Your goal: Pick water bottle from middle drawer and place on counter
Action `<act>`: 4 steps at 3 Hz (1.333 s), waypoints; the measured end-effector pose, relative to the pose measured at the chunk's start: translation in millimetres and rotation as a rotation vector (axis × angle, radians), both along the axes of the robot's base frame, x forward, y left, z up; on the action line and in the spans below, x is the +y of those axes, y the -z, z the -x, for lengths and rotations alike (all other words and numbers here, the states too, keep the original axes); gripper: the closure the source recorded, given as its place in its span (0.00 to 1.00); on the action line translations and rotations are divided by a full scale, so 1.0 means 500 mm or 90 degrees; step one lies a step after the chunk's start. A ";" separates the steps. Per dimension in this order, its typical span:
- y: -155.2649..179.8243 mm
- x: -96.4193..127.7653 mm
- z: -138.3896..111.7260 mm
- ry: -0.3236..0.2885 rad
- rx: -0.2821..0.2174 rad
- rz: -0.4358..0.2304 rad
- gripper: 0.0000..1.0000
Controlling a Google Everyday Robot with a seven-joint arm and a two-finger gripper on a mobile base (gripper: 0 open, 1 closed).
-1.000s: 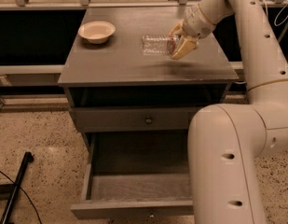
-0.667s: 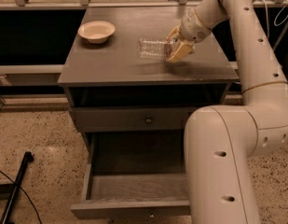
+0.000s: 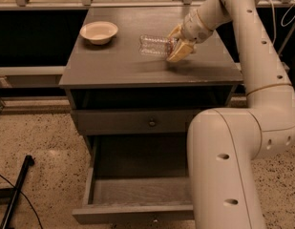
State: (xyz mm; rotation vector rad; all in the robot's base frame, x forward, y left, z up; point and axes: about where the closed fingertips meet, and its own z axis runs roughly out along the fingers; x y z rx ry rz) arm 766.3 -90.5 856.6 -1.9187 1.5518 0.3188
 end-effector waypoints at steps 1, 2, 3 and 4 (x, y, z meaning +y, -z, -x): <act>0.003 0.008 -0.013 0.005 -0.008 -0.006 0.03; 0.006 0.016 -0.023 0.009 -0.013 -0.010 0.00; -0.027 -0.008 -0.021 0.039 -0.023 -0.005 0.00; -0.104 -0.062 -0.004 0.100 -0.042 0.013 0.00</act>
Offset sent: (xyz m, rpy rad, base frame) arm 0.0056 0.0036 -0.0011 0.0080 -0.0113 -0.0074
